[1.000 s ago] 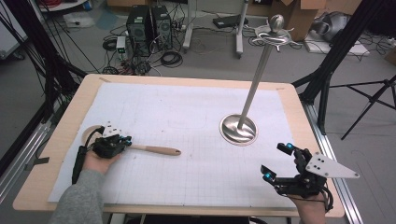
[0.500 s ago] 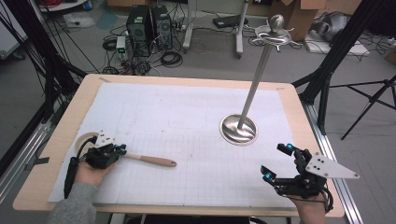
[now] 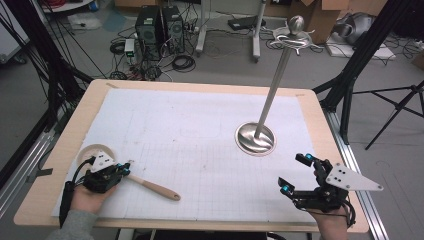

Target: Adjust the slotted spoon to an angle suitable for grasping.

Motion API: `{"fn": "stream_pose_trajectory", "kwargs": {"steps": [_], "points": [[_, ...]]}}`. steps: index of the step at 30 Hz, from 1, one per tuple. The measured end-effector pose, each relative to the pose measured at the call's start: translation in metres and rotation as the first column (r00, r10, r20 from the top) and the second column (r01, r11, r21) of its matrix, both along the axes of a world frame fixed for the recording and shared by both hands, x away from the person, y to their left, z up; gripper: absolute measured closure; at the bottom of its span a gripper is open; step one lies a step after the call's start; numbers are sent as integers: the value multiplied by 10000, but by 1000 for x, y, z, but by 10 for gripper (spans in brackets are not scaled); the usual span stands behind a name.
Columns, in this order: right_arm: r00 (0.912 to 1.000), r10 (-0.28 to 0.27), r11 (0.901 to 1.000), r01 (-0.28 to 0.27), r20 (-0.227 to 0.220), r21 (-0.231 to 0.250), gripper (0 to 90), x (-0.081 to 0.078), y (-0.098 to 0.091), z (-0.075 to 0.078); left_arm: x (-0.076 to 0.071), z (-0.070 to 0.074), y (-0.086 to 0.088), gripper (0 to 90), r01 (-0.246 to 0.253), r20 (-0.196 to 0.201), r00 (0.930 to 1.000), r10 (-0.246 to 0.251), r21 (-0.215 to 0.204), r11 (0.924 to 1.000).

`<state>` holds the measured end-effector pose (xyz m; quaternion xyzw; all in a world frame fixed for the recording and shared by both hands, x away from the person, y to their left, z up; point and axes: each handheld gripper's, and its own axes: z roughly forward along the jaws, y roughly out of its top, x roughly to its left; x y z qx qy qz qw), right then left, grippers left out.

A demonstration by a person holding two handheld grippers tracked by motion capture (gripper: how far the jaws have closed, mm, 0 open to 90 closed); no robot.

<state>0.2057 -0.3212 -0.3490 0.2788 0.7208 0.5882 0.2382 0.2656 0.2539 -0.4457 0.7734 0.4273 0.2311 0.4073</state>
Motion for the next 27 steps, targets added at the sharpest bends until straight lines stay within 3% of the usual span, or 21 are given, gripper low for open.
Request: {"fn": "stream_pose_trajectory", "kwargs": {"steps": [1, 3, 10, 13, 14, 16, 22, 27], "points": [[10000, 23, 10000, -23, 24, -5, 101, 0, 0, 0, -3, 1, -1, 898, 195, 214, 9996, -191, -208, 9996], [10000, -7, 10000, 7, -15, 9, 101, 1, 0, 0, -10, 2, -5, 898, 591, 371, 9976, -582, -231, 9980], [10000, 13, 10000, -13, -23, -7, 101, 2, 1, -1, -31, 7, -15, 898, 1444, 610, 9880, -1417, -434, 9886], [10000, 34, 10000, -34, 5, 31, 101, 1, 2, 0, -44, 8, -24, 898, 2143, 649, 9755, -2104, -593, 9750], [10000, 34, 10000, -34, 5, 31, 101, 1, 2, 0, -44, 8, -24, 897, 2143, 649, 9755, -2104, -593, 9750], [10000, 54, 10000, -53, 39, -8, 101, 2, 1, 0, -51, 7, -32, 898, 2612, 569, 9644, -2582, -541, 9638], [10000, 45, 10000, -45, 40, -21, 101, 3, 1, 0, -56, 5, -49, 898, 3365, 262, 9415, -3361, -118, 9416], [10000, 14, 10000, -14, 41, -12, 101, 1, 0, 1, -52, 0, -57, 898, 3533, -17, 9355, -3533, 178, 9354]]}}
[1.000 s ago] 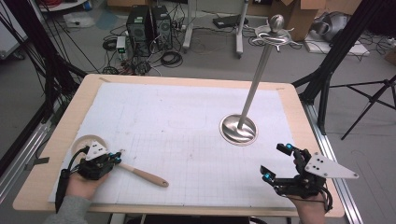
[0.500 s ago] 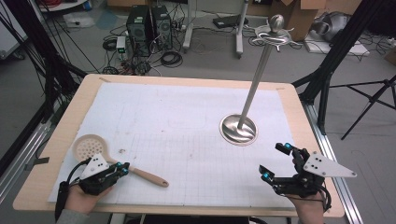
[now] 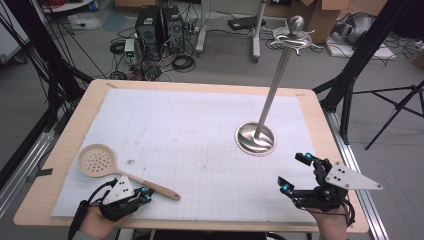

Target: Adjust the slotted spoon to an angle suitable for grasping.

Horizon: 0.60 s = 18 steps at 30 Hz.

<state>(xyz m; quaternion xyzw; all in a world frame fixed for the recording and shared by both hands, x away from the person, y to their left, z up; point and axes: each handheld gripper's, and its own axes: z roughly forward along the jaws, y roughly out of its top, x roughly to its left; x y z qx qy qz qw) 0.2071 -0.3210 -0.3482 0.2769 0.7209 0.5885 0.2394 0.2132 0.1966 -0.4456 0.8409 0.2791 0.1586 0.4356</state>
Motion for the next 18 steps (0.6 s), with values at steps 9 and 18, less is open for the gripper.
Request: {"fn": "stream_pose_trajectory", "kwargs": {"steps": [9, 18], "points": [[10000, -15, 10000, 15, -9, 44, 101, 0, -1, 0, 21, -2, -14, 897, -232, -129, 9996, 234, 127, 9997], [10000, 0, 10000, -1, 45, 27, 101, 0, 0, 0, 47, 0, -28, 897, -653, -354, 9972, 660, 230, 9976]]}}
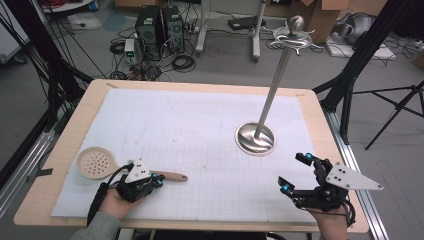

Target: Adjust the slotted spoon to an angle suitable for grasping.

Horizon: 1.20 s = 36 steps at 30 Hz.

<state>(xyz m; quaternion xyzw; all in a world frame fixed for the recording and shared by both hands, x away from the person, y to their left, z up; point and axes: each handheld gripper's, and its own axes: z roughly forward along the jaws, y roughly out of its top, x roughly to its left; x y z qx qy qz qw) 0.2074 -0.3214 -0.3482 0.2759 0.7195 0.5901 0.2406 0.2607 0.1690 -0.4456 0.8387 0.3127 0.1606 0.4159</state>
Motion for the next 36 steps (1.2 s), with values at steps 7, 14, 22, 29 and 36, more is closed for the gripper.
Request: {"fn": "stream_pose_trajectory", "kwargs": {"steps": [7, 14, 22, 29, 36], "points": [[10000, -4, 10000, 4, -75, 42, 101, 0, -2, 0, 24, 2, -17, 897, -31, -173, 9998, 38, 402, 9992], [10000, -27, 9999, 28, -22, 132, 101, -2, -3, 1, 41, 2, -34, 897, -33, -135, 9999, 40, 560, 9984], [10000, -42, 9999, 41, 46, 158, 101, -2, -5, 1, 55, 1, -40, 897, -207, -50, 9998, 210, 521, 9984], [10000, 19, 10000, -19, -37, 86, 101, -2, -3, 0, 64, 1, -40, 897, -419, 46, 9991, 417, 515, 9978], [10000, 46, 9999, -46, -13, 98, 101, -2, -2, 0, 70, -3, -42, 897, -803, 587, 9954, 763, 684, 9944]]}}
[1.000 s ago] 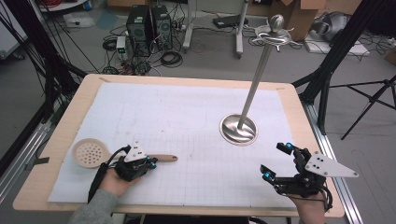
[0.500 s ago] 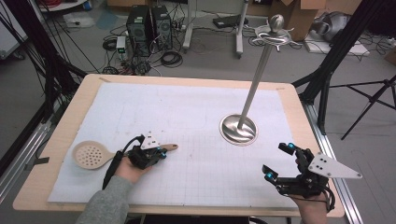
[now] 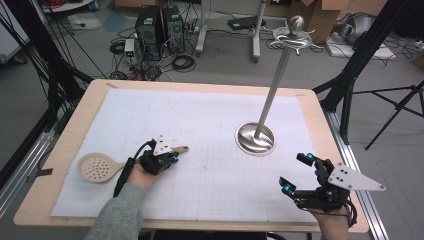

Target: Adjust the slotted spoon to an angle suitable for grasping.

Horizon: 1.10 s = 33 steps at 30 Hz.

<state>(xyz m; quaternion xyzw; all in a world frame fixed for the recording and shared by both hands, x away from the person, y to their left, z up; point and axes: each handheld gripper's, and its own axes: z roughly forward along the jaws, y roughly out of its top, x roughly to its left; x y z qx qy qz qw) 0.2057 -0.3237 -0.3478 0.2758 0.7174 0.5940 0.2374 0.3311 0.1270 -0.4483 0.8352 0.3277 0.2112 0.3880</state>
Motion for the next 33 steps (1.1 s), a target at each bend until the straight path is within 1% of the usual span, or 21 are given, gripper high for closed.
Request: {"fn": "stream_pose_trajectory", "kwargs": {"steps": [2, 5, 7, 10, 11, 12, 13, 14, 15, 16, 17, 19, 21, 23, 24, 25, 26, 28, 30, 32, 33], "points": [[10000, -6, 10000, 6, -59, 16, 101, -1, 1, 0, 1, 0, 1, 897, -39, -71, 10000, 38, -124, 9999], [10000, 36, 10000, -36, 21, -15, 101, -1, 1, 1, 1, 1, 3, 897, -122, -186, 9998, 117, -270, 9996], [10000, 43, 10000, -43, 16, 26, 101, -1, 1, 1, 1, 3, 6, 897, -211, -274, 9994, 196, -531, 9984], [10000, 8, 10000, -8, 7, 7, 101, 0, -1, 0, -4, 10, 12, 897, -103, -145, 9999, 89, -977, 9952], [10000, -25, 10000, 25, -37, 3, 101, 0, -1, 0, -5, 12, 14, 897, -51, -143, 9999, 37, -1026, 9947], [10000, -44, 10000, 44, -17, 15, 101, 0, -2, 0, -7, 15, 15, 897, -7, -157, 9999, -8, -992, 9951], [9999, -69, 10000, 70, -76, 31, 101, 0, -2, 0, -8, 17, 17, 897, 32, -114, 9999, -44, -1020, 9948], [10000, -80, 10000, 80, -28, 23, 101, 0, -3, 0, -10, 21, 20, 897, 105, -59, 9999, -112, -1076, 9941], [10000, -80, 10000, 80, -28, 23, 101, 0, -3, 0, -10, 21, 20, 897, 105, -59, 9999, -112, -1076, 9941], [10000, -63, 10000, 63, -17, 43, 101, -1, -2, 1, -13, 25, 25, 897, 163, -55, 9998, -170, -1141, 9933], [10000, -72, 10000, 72, 19, 23, 101, -1, -2, 1, -14, 29, 28, 897, 248, 6, 9997, -249, -1078, 9939], [10000, -59, 10000, 59, 42, 16, 101, -2, -2, 2, -18, 34, 34, 896, 354, 82, 9994, -348, -1095, 9934], [10000, -22, 10000, 22, 70, -17, 101, -1, -2, 1, -22, 40, 43, 896, 429, 137, 9990, -415, -1184, 9920], [10000, -36, 10000, 36, -13, -20, 101, -1, -1, 1, -24, 43, 50, 895, 429, 169, 9990, -411, -1265, 9910], [10000, -38, 10000, 38, -34, -12, 101, -1, -1, 1, -25, 45, 55, 894, 443, 103, 9990, -433, -1364, 9897], [10000, -38, 10000, 38, -34, -12, 101, -1, -1, 1, -25, 45, 55, 890, 443, 103, 9990, -433, -1364, 9897], [10000, -41, 10000, 41, -33, -47, 101, 0, 0, 0, -26, 48, 63, 876, 545, 103, 9985, -536, -1398, 9887], [10000, -15, 10000, 15, -22, -80, 101, 0, 0, 0, -28, 50, 71, 851, 578, 36, 9983, -579, -1455, 9877], [10000, -24, 10000, 24, -59, -53, 101, 0, 0, 0, -29, 52, 76, 828, 643, 89, 9979, -637, -1520, 9863], [10000, -29, 10000, 28, -88, -74, 101, 0, 1, -1, -31, 53, 82, 784, 722, 83, 9974, -718, -1558, 9851], [10000, -10, 10000, 10, -23, -92, 101, 1, 1, -1, -31, 54, 85, 764, 790, 53, 9968, -792, -1526, 9851]]}}
